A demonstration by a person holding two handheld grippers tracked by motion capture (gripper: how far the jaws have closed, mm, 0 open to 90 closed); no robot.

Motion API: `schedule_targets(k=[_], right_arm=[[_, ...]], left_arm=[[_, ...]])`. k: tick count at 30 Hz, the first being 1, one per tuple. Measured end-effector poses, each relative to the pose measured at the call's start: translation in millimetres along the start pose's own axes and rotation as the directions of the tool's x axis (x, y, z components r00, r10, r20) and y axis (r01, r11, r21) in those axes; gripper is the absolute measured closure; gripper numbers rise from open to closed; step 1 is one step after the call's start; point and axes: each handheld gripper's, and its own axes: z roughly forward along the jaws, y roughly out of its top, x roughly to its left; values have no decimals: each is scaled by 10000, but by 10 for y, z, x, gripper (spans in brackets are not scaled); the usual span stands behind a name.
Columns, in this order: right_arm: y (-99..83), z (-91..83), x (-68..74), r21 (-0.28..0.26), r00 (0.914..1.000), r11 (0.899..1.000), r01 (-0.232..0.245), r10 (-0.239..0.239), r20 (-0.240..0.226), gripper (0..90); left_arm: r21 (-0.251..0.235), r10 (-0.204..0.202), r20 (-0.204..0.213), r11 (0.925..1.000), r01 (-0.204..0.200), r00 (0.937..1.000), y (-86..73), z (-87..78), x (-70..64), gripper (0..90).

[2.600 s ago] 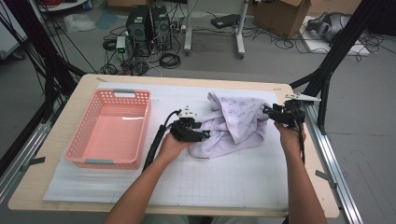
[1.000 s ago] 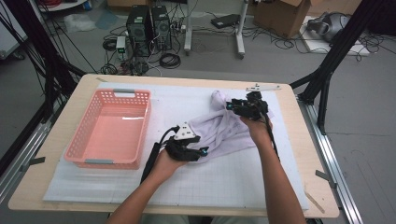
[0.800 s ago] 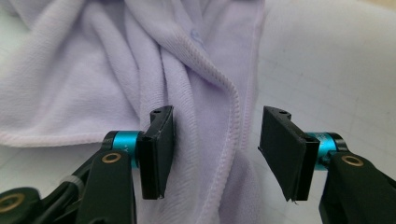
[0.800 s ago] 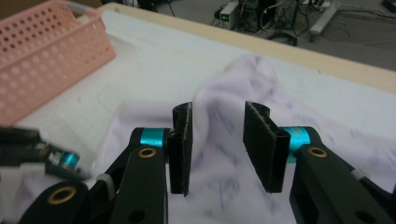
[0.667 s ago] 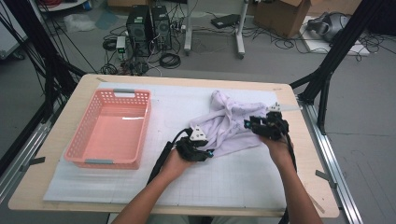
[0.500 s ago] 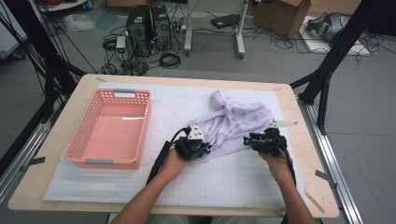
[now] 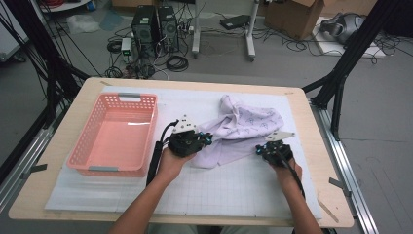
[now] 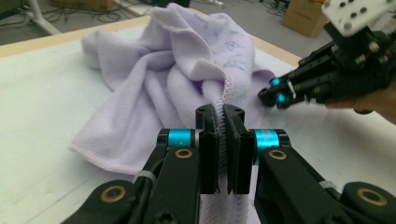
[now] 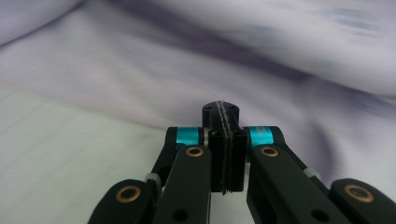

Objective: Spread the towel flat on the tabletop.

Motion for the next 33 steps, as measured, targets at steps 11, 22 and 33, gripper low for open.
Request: schedule_targets(k=[11,22,33], right_arm=[[67,91,112,-531,9903,9979,-376,301,-1357,586],[-82,-28,-184,313,9916,9979,-575,534,1176,884],[204,76,329,-1505,9836,9845,-897,639,-1686,704]], left_arm=[[-79,-197,-129,9998,196,9997,-13,6,41,847],[-137,16,-277,9999,-20,9996,-14,-21,56,847],[-631,-190,-285,9979,172,9994,6,-38,64,847]])
